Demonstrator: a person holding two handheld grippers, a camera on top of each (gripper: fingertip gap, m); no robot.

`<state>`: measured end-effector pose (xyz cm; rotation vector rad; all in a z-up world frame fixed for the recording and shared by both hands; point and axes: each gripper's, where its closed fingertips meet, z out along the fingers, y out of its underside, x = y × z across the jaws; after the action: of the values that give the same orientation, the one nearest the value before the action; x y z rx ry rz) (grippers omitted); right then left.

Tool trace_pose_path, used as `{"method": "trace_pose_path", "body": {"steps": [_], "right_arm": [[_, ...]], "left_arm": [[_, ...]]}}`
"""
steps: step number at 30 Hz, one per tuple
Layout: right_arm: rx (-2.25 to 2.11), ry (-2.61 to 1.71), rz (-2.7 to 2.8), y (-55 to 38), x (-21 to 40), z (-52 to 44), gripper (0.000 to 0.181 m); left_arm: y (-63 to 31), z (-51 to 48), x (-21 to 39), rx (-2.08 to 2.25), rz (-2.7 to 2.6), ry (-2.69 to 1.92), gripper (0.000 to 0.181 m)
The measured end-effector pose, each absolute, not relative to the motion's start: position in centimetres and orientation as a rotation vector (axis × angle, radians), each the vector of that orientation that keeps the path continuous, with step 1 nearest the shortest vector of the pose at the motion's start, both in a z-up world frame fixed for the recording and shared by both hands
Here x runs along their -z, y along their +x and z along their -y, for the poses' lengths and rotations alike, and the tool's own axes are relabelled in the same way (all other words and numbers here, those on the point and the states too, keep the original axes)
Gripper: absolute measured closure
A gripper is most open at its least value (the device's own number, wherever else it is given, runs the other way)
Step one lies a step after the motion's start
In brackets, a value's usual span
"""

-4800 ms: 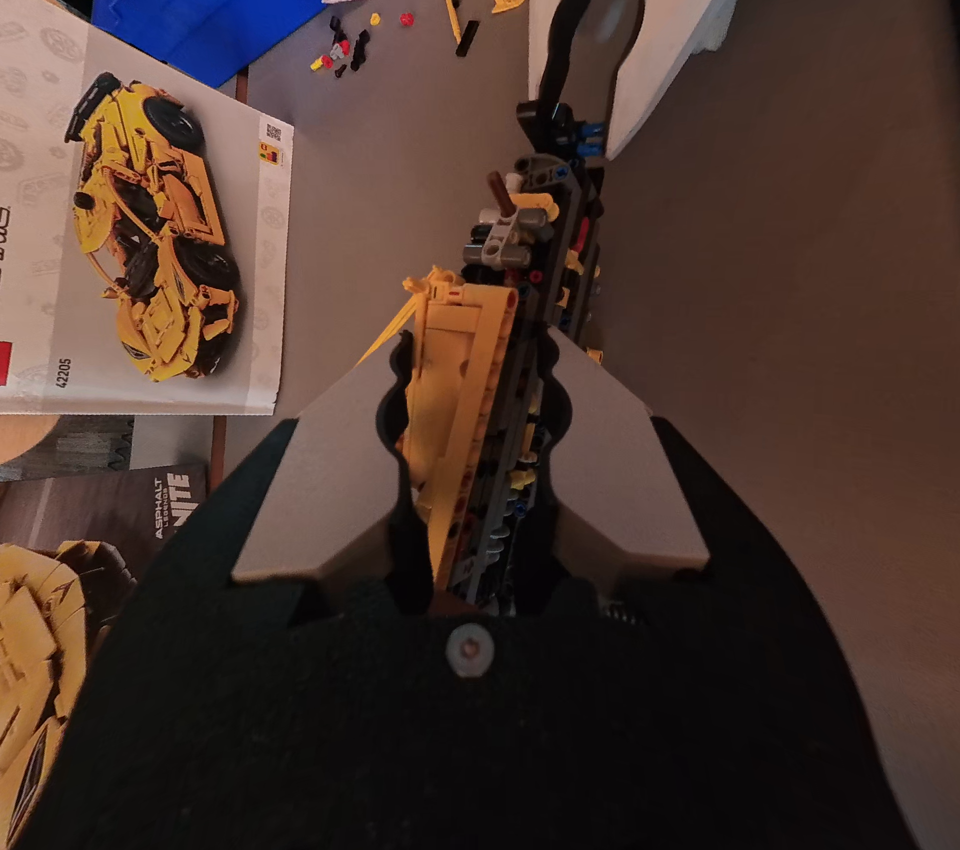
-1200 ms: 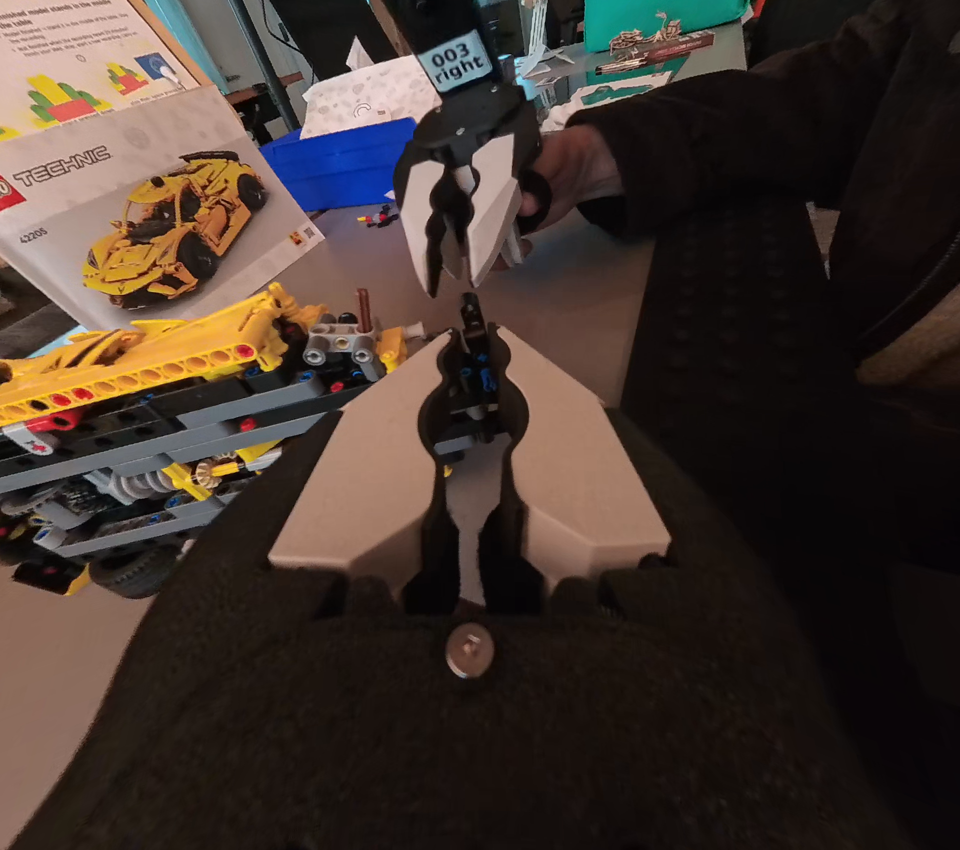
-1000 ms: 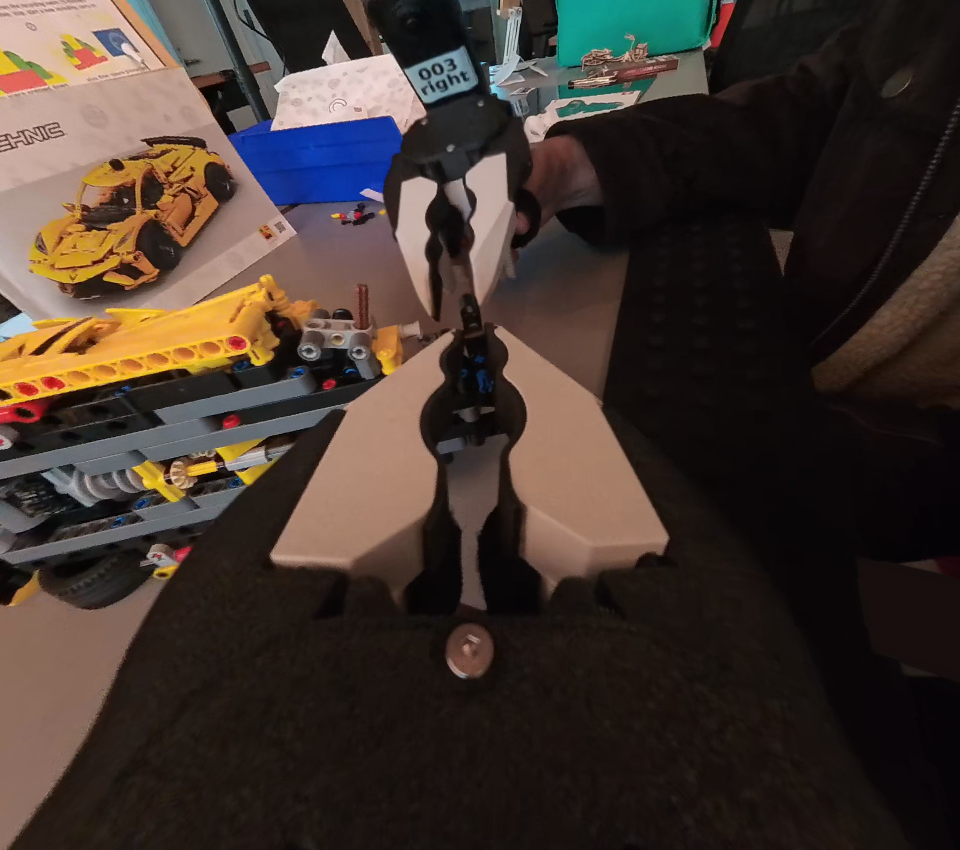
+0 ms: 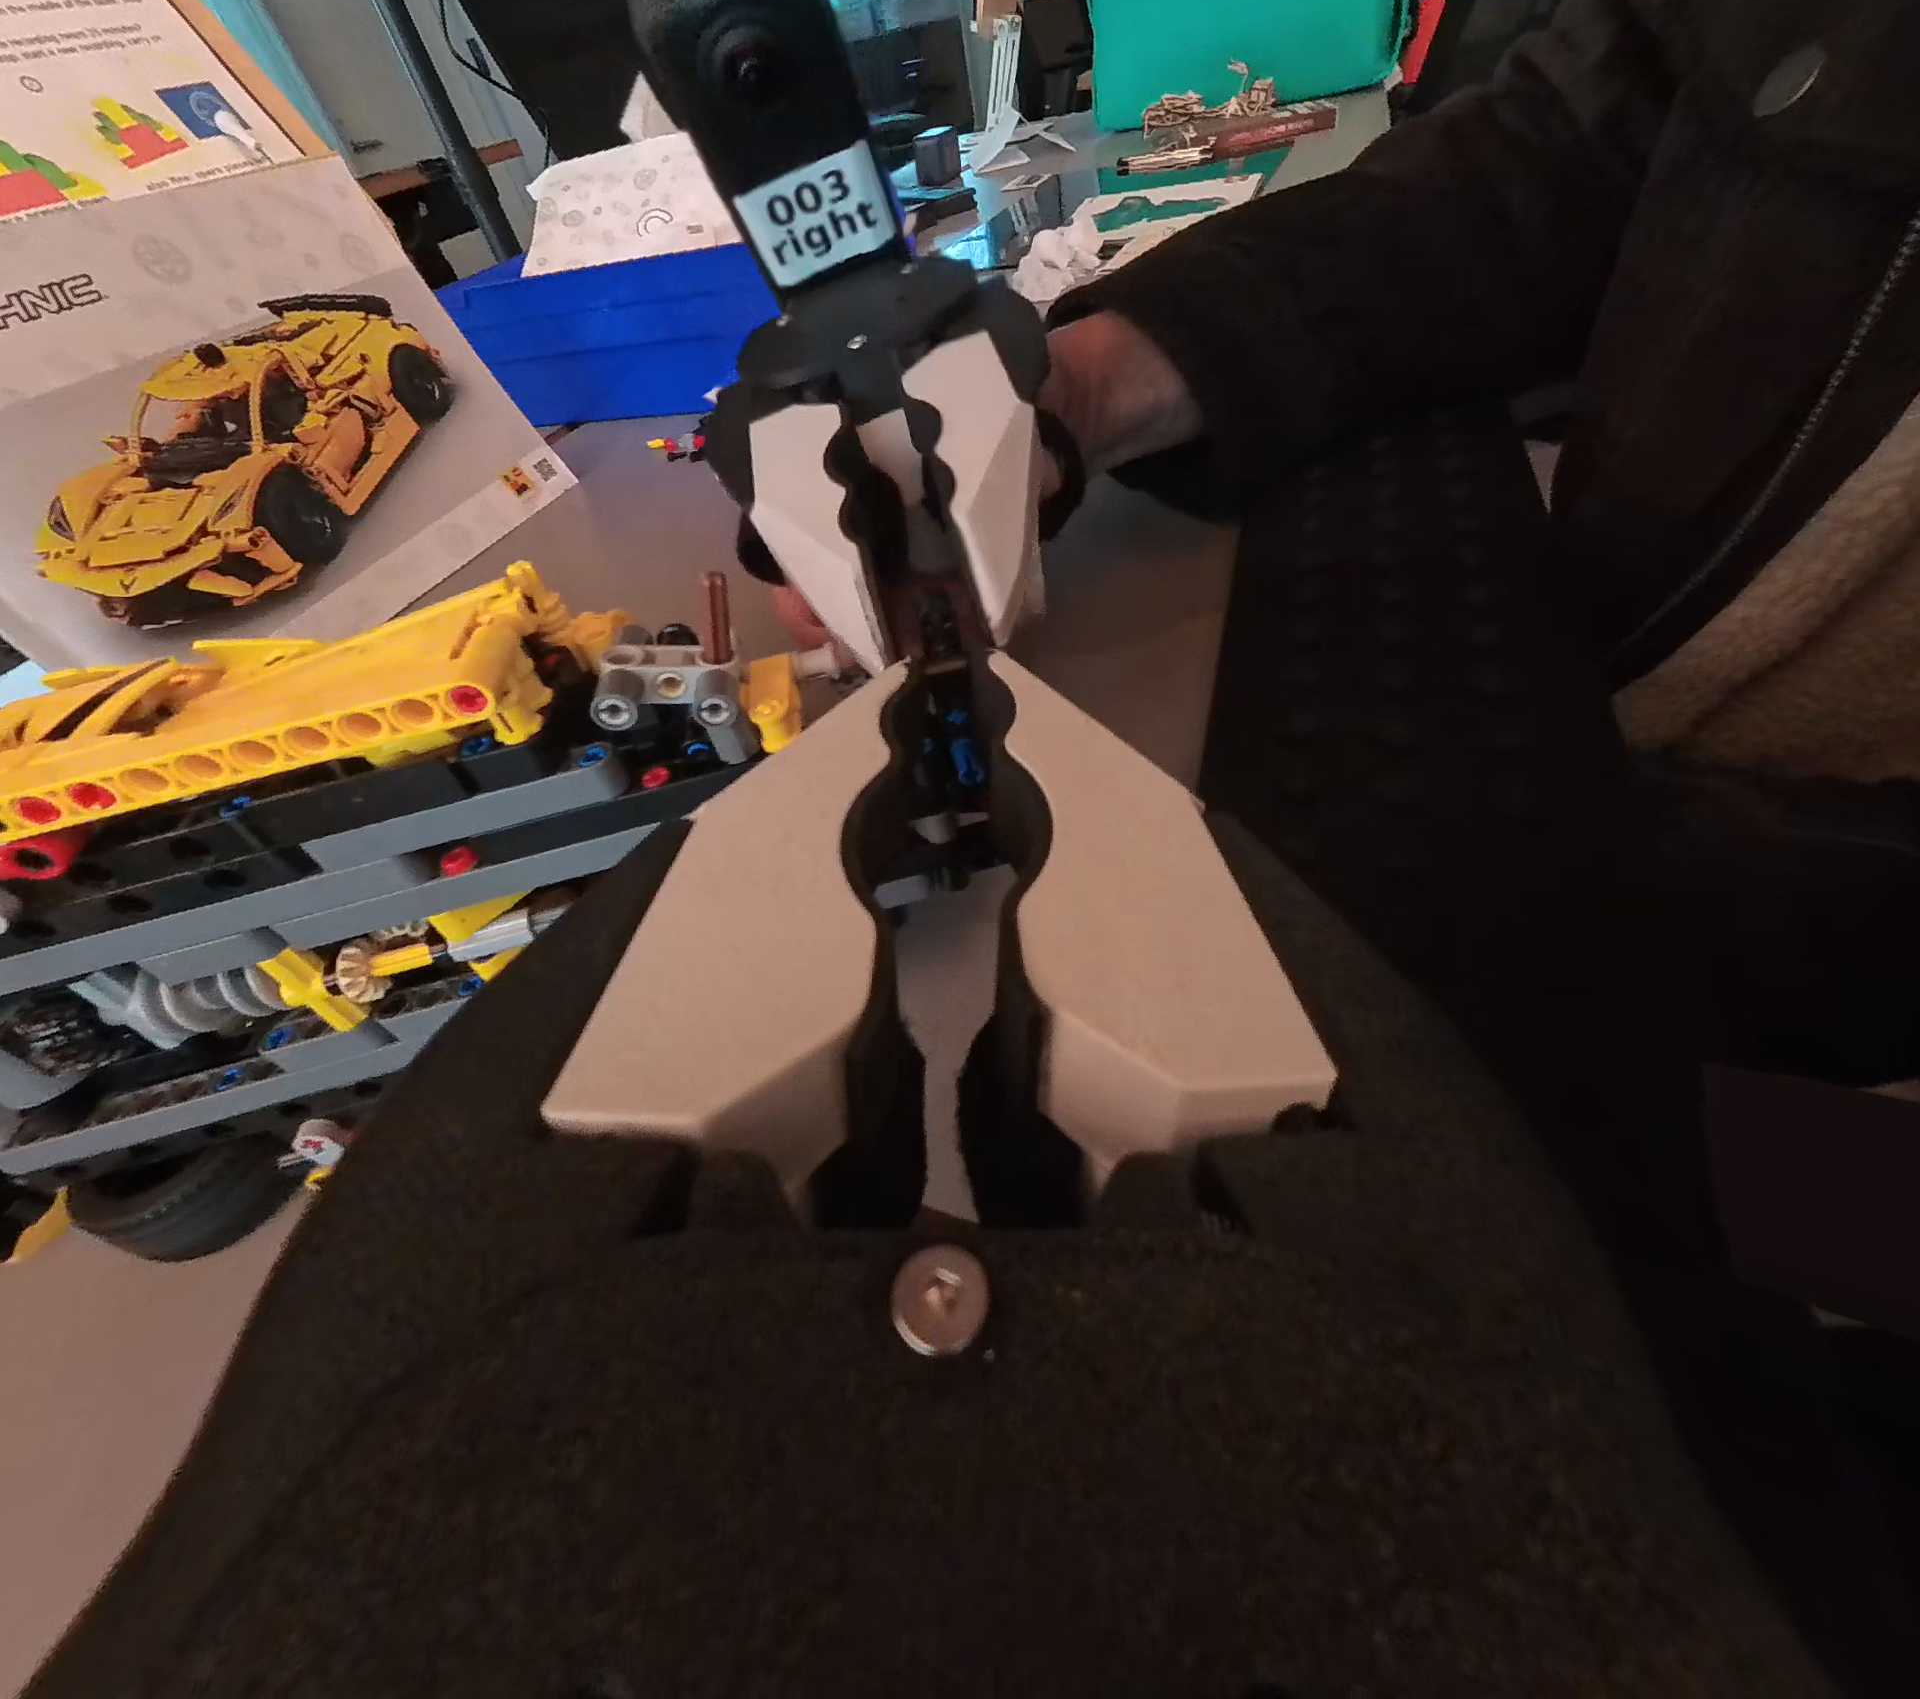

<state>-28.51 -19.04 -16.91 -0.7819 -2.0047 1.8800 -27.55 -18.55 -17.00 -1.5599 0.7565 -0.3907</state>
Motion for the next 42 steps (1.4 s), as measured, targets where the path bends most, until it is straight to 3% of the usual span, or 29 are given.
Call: {"method": "trace_pose_path", "body": {"steps": [5, 11, 23, 37, 42], "right_arm": [[-1.773, -0.968, 1.999, -28.9, 16.4, 18.7, 0.161], [-1.579, -1.543, 1.472, -28.8, 16.5, 17.9, 0.171], [-0.759, -1.6, 1.033, -26.9, 16.7, 13.6, 0.174], [-1.053, -1.622, 1.007, -25.8, 16.2, 13.8, 0.174], [-1.177, -1.362, 0.938, -24.5, 12.5, 15.1, 0.159]], "left_arm": [[-27.6, 18.3, 17.0, 0.326, -0.763, -1.55, 0.174], [-27.4, 17.9, 17.1, 0.214, -0.763, -1.556, 0.174], [-27.9, 18.3, 16.3, 0.252, -0.716, -1.587, 0.175], [-27.5, 18.1, 17.2, 0.247, -0.759, -1.597, 0.174], [-27.4, 18.9, 14.7, 0.281, -0.72, -1.439, 0.174]]}}
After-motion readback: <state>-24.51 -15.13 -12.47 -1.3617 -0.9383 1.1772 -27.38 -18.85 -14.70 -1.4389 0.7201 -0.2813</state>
